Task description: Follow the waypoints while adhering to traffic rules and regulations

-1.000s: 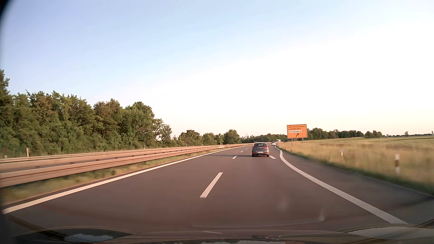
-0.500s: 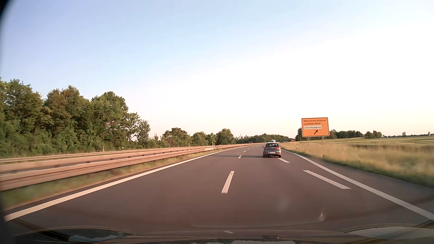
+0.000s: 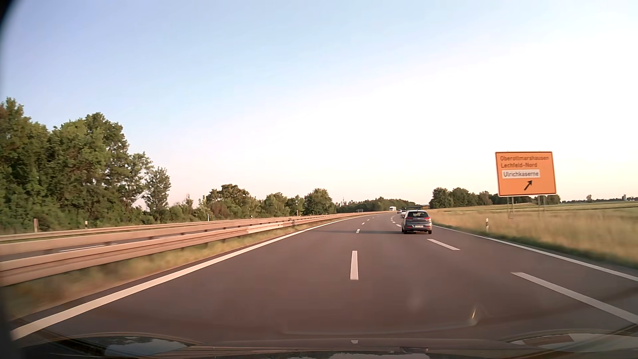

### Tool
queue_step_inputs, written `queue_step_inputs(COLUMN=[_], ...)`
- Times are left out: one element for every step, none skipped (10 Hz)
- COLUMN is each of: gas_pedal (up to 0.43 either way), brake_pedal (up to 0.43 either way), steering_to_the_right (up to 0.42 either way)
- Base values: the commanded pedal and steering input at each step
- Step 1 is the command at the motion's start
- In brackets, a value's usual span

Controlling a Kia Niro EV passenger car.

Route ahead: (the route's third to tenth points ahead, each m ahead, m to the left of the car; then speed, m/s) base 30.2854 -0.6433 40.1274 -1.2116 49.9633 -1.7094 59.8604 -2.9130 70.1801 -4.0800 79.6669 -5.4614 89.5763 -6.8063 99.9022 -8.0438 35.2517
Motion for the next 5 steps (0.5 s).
queue_step_inputs(gas_pedal=[0.520, 0.520, 0.520, 0.520, 0.520], brake_pedal=[0.018, 0.018, 0.012, 0.018, 0.018], steering_to_the_right=[0.014, 0.014, 0.014, 0.014, 0.013])
